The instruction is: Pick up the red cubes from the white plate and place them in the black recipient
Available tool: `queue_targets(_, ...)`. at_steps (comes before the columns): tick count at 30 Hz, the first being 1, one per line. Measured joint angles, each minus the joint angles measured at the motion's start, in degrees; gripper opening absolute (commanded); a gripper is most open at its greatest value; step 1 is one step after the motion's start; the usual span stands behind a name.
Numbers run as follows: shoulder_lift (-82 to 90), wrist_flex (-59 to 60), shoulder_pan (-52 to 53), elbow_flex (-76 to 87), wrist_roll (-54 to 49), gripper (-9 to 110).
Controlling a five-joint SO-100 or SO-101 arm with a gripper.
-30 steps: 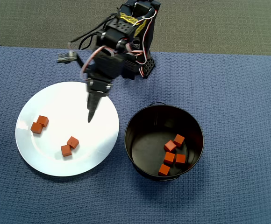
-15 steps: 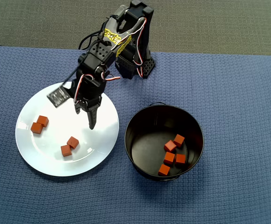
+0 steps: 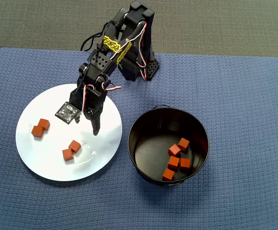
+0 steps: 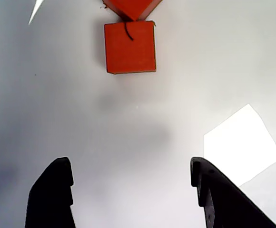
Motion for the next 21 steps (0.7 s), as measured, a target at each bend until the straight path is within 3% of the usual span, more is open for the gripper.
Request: queue_targets(21, -16.08, -11.25, -0.09, -8.7, 0.53, 20)
